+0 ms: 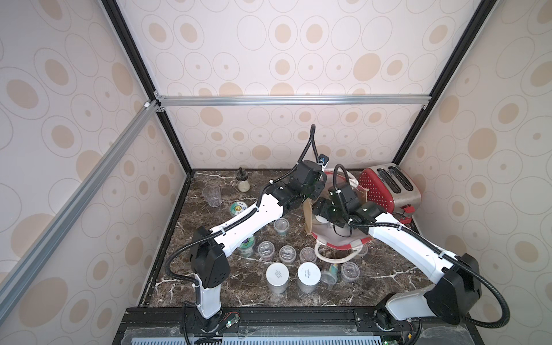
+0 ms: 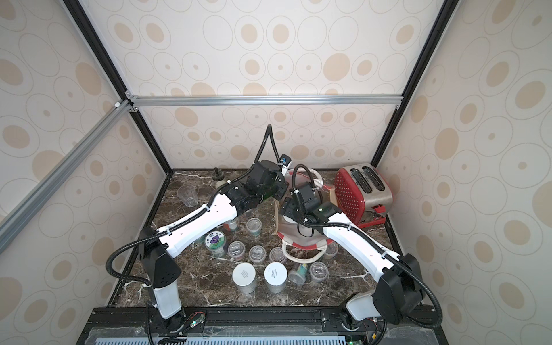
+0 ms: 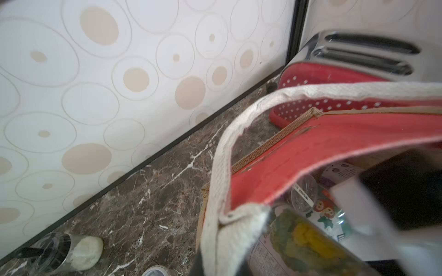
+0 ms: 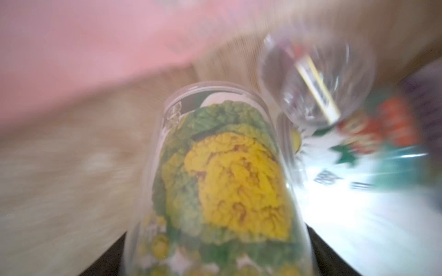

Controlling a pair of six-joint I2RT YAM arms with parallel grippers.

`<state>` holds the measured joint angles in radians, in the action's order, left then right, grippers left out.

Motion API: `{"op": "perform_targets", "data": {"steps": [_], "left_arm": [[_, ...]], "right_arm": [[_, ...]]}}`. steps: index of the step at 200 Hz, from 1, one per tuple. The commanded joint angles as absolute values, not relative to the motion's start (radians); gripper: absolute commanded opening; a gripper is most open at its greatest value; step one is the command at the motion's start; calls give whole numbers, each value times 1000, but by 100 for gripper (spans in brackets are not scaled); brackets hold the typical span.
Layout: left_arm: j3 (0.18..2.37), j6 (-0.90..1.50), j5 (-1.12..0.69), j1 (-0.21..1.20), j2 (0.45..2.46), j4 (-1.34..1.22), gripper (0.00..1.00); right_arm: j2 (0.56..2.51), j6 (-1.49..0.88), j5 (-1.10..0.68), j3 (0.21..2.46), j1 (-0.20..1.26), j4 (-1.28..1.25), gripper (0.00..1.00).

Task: Take out the seed jars from the canvas bag
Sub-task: Pick up the seed jar from the canvas bag.

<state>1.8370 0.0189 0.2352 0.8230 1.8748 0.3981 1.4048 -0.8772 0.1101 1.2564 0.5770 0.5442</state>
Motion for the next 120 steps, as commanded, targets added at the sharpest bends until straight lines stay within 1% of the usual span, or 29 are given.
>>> {"op": "perform_targets", "data": {"steps": [1, 35, 81, 120], "left_arm": [[1859, 35, 248, 815, 1864, 390, 0], [1835, 39, 268, 810, 1854, 375, 0], [1928, 93, 237, 745, 1927, 441, 0], [2053, 159, 163, 671, 2024, 528, 0]], "right_arm": [[1418, -807, 125, 1320, 581, 562, 71], [1454, -779, 100, 1389, 577, 608, 70], [1384, -660, 88, 1456, 578, 708, 70], [1342, -516, -52, 1528, 579, 815, 69]]}}
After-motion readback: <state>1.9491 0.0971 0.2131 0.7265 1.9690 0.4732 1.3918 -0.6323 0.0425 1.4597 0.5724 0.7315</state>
